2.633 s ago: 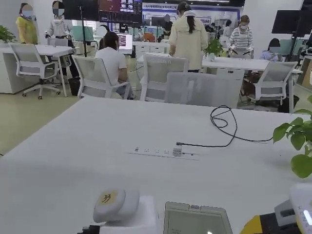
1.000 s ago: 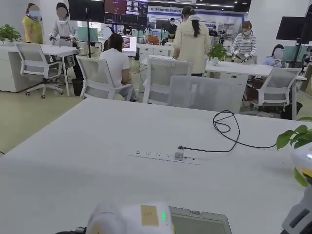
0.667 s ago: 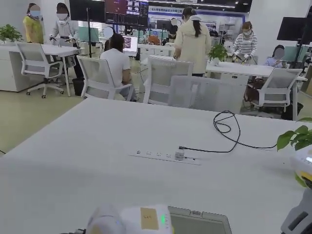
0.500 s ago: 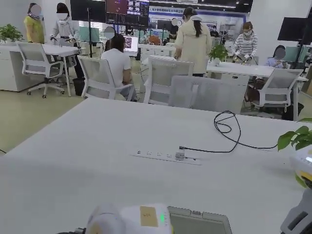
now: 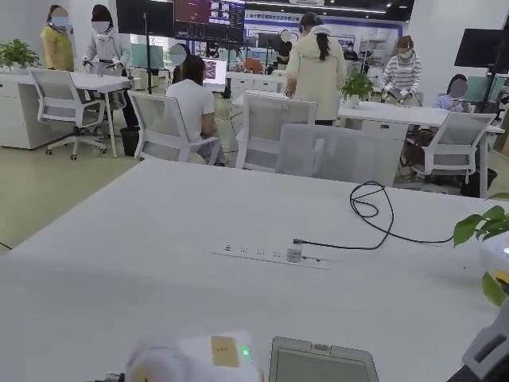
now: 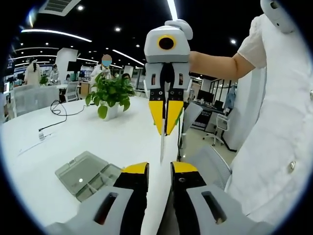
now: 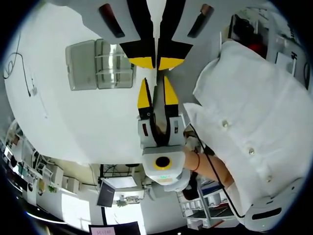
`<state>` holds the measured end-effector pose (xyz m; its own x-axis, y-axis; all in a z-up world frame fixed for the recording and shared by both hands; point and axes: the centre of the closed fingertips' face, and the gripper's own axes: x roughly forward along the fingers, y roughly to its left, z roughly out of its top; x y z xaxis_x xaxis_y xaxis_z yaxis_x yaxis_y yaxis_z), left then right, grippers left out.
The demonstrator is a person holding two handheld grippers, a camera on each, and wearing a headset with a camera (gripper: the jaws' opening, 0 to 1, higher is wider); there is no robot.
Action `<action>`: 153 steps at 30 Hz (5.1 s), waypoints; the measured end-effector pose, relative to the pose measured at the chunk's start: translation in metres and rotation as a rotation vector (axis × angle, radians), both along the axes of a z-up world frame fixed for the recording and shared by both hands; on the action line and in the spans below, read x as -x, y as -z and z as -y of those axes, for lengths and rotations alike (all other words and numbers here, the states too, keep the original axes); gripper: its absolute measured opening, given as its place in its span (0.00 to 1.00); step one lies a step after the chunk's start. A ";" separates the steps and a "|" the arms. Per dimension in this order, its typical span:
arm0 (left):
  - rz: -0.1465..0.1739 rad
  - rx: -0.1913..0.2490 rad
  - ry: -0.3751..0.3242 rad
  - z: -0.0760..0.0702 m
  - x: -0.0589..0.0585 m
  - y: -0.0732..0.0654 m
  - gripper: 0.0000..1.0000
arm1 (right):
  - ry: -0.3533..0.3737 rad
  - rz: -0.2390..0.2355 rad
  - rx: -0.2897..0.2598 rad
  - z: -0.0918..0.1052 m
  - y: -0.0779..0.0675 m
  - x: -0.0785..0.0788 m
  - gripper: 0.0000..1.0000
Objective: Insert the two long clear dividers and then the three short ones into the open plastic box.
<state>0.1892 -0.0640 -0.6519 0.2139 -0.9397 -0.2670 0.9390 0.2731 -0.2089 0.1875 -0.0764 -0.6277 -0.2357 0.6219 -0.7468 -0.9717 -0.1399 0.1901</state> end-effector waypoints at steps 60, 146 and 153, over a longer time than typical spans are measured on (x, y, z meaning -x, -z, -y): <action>-0.063 -0.099 -0.154 -0.056 -0.006 0.069 1.00 | 0.081 0.188 0.294 0.024 0.145 -0.087 0.03; -0.053 -0.121 -0.203 -0.086 -0.014 0.069 1.00 | 0.364 0.242 0.061 0.071 0.116 -0.075 0.34; -0.056 -0.140 -0.214 -0.092 -0.016 0.071 1.00 | 0.440 0.233 0.019 0.084 0.114 -0.064 0.43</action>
<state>0.2050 0.0280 -0.7231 0.3847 -0.8279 -0.4080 0.8450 0.4938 -0.2052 0.2520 -0.1604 -0.7420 0.2203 0.6110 -0.7604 -0.9548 0.2944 -0.0401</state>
